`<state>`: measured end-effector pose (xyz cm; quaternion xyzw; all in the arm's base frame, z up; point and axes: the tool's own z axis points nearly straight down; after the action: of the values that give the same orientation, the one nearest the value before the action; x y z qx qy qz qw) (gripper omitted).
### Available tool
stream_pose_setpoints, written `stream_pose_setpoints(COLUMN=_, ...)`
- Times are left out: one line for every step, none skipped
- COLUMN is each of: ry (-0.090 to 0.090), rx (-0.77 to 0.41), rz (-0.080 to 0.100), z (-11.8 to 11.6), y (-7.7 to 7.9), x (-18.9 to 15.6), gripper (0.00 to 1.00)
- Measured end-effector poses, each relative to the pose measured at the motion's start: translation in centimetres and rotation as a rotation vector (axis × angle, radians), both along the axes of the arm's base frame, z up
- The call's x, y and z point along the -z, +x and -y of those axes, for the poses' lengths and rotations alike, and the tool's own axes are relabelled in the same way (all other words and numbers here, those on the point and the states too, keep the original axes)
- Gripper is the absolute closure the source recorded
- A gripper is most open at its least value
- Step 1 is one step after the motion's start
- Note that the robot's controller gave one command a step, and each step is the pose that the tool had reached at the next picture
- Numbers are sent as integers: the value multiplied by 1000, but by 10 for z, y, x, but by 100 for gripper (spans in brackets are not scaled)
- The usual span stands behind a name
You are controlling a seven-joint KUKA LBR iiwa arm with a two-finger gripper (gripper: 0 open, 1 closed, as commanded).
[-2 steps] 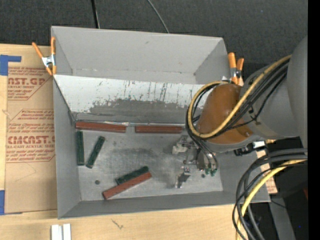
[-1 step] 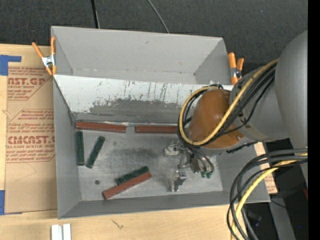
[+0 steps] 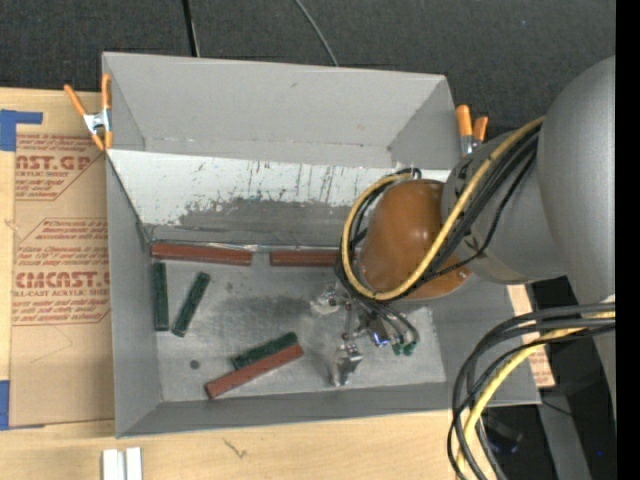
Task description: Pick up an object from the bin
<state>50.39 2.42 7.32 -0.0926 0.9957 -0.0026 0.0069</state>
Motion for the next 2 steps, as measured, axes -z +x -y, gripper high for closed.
stream_pose_setpoints(ry=6, rx=173, rz=-4, z=-63, y=54, x=-4, gripper=100)
stream_pose_setpoints(ry=6, rx=172, rz=-12, z=-64, y=51, x=-2, gripper=0)
